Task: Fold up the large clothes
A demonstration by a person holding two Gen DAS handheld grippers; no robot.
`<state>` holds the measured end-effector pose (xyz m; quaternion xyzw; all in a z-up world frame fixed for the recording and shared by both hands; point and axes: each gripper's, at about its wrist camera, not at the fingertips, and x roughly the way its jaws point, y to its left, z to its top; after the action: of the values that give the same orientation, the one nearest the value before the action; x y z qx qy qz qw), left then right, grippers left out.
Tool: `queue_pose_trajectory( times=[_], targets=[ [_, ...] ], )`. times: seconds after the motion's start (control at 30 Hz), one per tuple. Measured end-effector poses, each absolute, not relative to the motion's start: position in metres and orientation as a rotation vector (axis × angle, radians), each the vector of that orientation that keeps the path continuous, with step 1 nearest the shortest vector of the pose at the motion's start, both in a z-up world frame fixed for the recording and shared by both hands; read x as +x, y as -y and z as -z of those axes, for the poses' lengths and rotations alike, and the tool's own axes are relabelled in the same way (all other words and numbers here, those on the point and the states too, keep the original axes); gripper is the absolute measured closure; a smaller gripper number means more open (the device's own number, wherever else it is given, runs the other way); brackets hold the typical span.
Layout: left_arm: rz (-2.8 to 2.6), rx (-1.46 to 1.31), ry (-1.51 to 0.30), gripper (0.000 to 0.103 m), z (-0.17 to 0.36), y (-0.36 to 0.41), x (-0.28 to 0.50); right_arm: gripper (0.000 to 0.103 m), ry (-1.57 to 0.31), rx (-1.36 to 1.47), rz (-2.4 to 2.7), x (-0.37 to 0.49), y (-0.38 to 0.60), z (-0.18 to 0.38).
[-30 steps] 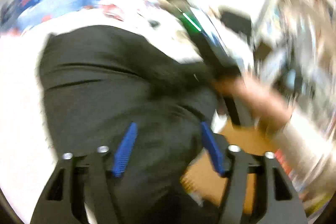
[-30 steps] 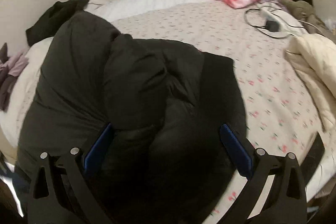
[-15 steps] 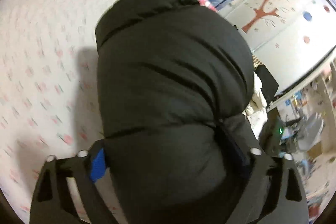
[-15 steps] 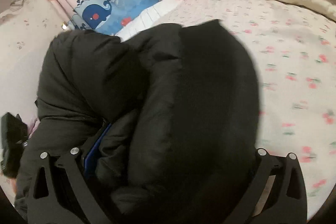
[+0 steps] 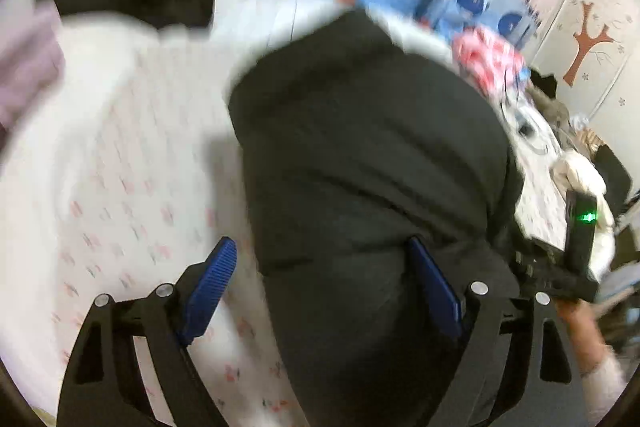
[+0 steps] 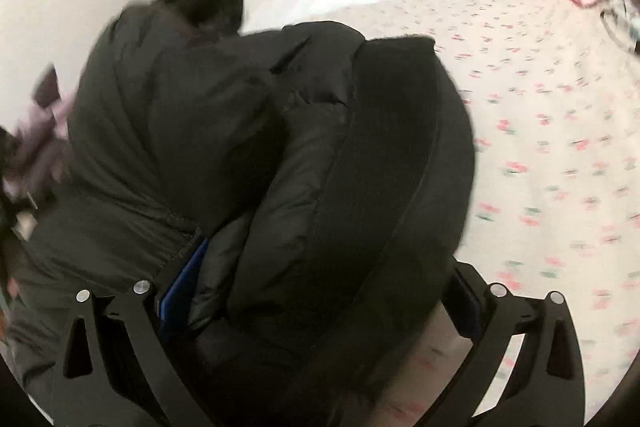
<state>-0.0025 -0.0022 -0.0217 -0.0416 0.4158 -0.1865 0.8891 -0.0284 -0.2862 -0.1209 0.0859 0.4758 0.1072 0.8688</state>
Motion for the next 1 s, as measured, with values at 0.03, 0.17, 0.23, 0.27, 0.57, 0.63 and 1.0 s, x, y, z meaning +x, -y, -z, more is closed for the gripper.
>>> queue_pose_trajectory(
  times=[0.03, 0.17, 0.23, 0.27, 0.57, 0.63, 1.0],
  targets=[
    [0.402, -0.066, -0.845, 0.019, 0.017, 0.015, -0.003, 0.006, -1.027, 0.134, -0.205, -0.028, 0.288, 0.111],
    [0.393, 0.157, -0.856, 0.018, 0.036, 0.071, -0.008, 0.006, -0.851, 0.074, -0.113, -0.03, 0.293, 0.033],
    [0.403, 0.141, -0.85, 0.018, 0.04, 0.078, -0.01, 0.006, -0.755, 0.101, -0.13, -0.021, 0.285, 0.005],
    [0.4, 0.144, -0.844, 0.018, 0.041, 0.077, -0.011, 0.006, -0.744, 0.102, -0.154, -0.012, 0.277, 0.0],
    [0.449, 0.154, -0.851, 0.016, 0.053, 0.072, 0.0, 0.006, -0.979, 0.394, -0.076, 0.082, 0.311, 0.145],
    [0.455, 0.223, -0.855, 0.014, 0.058, 0.083, -0.001, 0.006, -0.999, 0.364, -0.079, 0.073, 0.318, 0.133],
    [0.487, 0.239, -0.836, 0.012, 0.053, 0.081, -0.052, 0.006, -1.021, 0.257, -0.282, -0.085, 0.291, 0.141]
  ],
)
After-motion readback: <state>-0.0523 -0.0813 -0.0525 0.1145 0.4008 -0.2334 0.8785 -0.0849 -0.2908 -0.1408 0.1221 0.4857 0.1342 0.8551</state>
